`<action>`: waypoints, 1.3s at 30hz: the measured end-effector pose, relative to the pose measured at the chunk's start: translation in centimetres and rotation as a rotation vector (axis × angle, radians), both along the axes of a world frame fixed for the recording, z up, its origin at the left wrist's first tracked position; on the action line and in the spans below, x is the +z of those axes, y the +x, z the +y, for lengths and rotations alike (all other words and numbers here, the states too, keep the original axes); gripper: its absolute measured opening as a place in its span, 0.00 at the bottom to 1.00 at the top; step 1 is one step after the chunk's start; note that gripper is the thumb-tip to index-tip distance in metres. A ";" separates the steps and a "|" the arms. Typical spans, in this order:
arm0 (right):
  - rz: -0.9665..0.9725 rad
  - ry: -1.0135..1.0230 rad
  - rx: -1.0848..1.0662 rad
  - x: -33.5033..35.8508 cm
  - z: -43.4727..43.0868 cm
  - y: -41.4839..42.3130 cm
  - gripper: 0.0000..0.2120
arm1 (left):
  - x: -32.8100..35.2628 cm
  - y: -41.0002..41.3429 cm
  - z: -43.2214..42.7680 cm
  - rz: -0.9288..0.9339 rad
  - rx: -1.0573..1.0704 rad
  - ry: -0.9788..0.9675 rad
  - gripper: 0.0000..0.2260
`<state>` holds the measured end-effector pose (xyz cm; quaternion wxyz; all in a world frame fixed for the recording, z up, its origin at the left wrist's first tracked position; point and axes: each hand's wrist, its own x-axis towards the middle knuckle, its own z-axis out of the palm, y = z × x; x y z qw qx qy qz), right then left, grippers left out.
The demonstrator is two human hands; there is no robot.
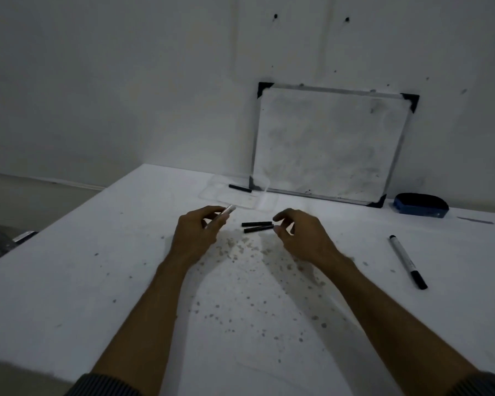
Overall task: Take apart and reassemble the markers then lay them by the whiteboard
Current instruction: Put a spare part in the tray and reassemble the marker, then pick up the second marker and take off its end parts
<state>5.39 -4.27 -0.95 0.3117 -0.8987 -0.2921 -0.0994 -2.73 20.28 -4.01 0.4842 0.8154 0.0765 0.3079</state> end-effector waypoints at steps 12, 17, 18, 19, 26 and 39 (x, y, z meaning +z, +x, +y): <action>0.104 -0.456 0.080 2.5 7.4 5.8 0.10 | -0.6 1.0 0.7 0.061 -0.022 0.036 0.11; 0.205 -0.446 0.180 2.6 7.1 7.2 0.11 | -0.6 1.1 0.7 0.085 -0.016 0.033 0.13; 0.207 -0.434 0.195 2.5 6.9 7.3 0.11 | -0.6 1.1 0.7 0.087 -0.014 0.031 0.13; 0.202 -0.427 0.205 2.4 6.8 7.3 0.11 | -0.6 1.0 0.7 0.088 -0.015 0.031 0.13; 0.074 -0.164 0.157 3.1 4.9 5.3 0.11 | 0.2 0.8 -0.3 0.056 0.003 0.081 0.13; 0.383 0.769 -0.075 -0.1 -10.5 -2.5 0.08 | 2.2 2.5 -13.1 -0.050 -0.349 0.370 0.13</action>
